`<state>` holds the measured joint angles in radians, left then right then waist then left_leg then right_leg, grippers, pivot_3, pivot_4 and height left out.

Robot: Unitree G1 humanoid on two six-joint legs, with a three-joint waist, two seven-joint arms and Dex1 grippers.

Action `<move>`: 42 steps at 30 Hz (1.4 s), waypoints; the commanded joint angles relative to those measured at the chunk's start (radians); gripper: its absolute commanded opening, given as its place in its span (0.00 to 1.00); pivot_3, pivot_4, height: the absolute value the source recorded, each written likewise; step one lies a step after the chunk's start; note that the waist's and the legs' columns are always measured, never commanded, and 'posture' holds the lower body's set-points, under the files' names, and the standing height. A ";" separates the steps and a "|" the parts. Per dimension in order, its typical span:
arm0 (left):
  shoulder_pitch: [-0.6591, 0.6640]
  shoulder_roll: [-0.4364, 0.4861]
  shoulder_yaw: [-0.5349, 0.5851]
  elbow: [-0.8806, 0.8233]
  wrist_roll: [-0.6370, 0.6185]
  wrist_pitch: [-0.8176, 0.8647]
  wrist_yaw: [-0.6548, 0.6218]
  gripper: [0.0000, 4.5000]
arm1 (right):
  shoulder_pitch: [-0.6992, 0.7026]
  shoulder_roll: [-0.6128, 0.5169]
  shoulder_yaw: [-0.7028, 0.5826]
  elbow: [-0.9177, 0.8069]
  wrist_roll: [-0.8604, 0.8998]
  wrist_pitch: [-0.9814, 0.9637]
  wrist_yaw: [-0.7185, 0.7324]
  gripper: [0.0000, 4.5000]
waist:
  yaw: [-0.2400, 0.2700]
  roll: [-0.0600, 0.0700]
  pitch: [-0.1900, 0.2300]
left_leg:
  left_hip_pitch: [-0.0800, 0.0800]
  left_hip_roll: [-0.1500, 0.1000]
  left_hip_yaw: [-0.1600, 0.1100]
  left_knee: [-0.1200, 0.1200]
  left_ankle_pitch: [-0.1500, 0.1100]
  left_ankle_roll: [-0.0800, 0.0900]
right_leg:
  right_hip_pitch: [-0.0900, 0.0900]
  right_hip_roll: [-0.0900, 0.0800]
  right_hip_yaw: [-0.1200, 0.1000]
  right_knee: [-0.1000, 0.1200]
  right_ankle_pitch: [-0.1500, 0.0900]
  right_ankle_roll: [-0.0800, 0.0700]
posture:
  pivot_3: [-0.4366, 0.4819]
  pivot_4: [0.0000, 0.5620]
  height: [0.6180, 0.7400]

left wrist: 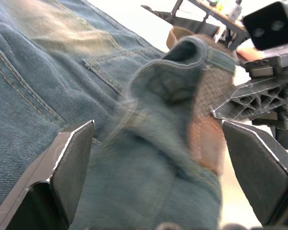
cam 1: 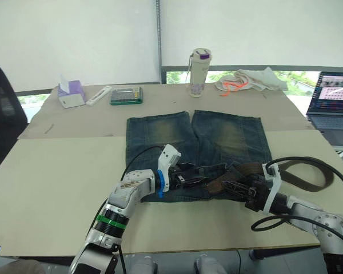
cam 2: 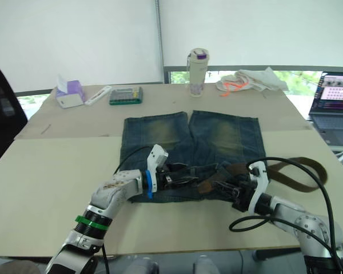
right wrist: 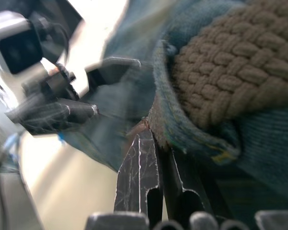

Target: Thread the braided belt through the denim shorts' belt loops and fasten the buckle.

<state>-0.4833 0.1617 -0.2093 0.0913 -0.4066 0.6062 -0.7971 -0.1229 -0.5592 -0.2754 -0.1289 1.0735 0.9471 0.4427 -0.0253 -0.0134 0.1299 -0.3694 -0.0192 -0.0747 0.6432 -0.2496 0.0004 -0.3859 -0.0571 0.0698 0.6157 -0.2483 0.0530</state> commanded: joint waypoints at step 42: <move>0.015 -0.011 0.031 0.004 0.020 -0.070 0.012 0.99 | -0.056 0.270 -0.014 -0.070 0.207 0.134 -0.222 0.00 | 0.003 0.006 0.000 | 0.000 -0.001 -0.001 -0.001 -0.001 0.003 | -0.001 0.000 0.000 0.001 0.001 -0.002 | 0.48 0.27 1.00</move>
<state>-0.4689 0.1569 -0.1847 0.1045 -0.3896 0.5623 -0.7925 -0.1747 -0.3011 -0.2781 -0.1855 1.2260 1.0846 0.2162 -0.0223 -0.0071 0.1298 -0.3692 -0.0202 -0.0759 0.6427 -0.2506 0.0033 -0.3869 -0.0574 0.0697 0.6170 -0.2470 0.0508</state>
